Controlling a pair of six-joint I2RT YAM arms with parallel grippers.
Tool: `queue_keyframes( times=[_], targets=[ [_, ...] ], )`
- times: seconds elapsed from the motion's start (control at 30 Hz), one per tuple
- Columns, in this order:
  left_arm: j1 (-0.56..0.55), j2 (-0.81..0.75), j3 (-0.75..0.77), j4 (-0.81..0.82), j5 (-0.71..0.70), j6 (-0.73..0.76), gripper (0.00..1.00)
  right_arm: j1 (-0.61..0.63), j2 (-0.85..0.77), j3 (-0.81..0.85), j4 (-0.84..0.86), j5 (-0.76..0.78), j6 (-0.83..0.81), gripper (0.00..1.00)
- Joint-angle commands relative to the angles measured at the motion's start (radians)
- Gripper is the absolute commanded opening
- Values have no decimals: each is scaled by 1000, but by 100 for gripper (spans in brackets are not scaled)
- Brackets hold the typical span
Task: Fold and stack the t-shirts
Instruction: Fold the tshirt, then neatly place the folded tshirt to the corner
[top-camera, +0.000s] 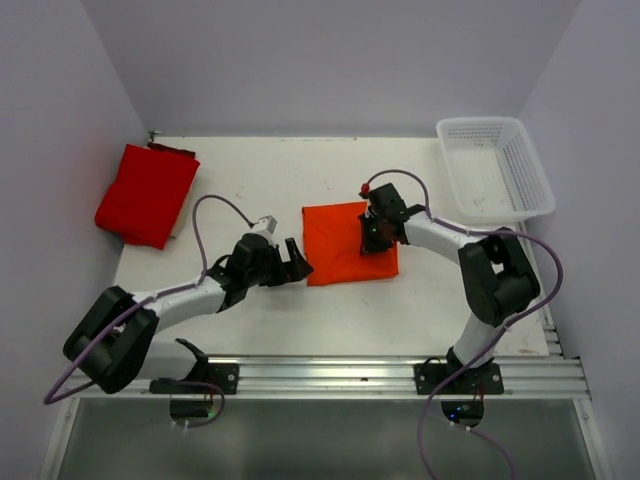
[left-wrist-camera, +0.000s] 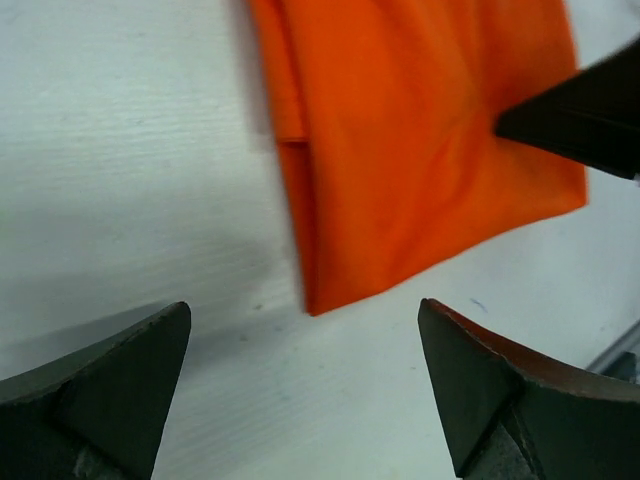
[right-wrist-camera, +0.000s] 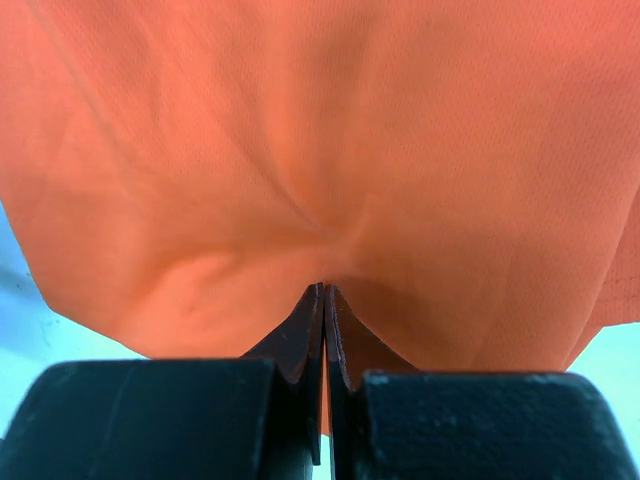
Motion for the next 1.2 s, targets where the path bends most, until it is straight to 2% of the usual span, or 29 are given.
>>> queue_keyframes(
  times=[0.0, 0.3, 0.47, 0.6, 0.7, 0.83, 1.07, 1.17],
  targets=[
    [67, 112, 2, 55, 22, 50, 100, 8, -56, -14, -15, 19, -20, 0],
    [136, 193, -28, 286, 172, -6, 100, 7, -87, -34, -18, 39, -28, 0],
    [151, 353, 26, 351, 245, -32, 100, 7, -70, -34, -3, 38, -23, 0],
    [151, 547, 136, 374, 302, -50, 100, 8, -52, -32, 11, 30, -21, 0],
    [150, 626, 210, 357, 308, -55, 100, 10, -42, -34, 19, 29, -21, 0],
    [145, 684, 287, 290, 320, -47, 100, 8, -38, -35, 34, 29, -21, 0],
    [90, 735, 371, 303, 343, -68, 98, 10, 2, -35, 62, 7, -15, 0],
    [63, 776, 385, 351, 377, -94, 89, 10, 13, -35, 67, 3, -14, 0]
  ],
)
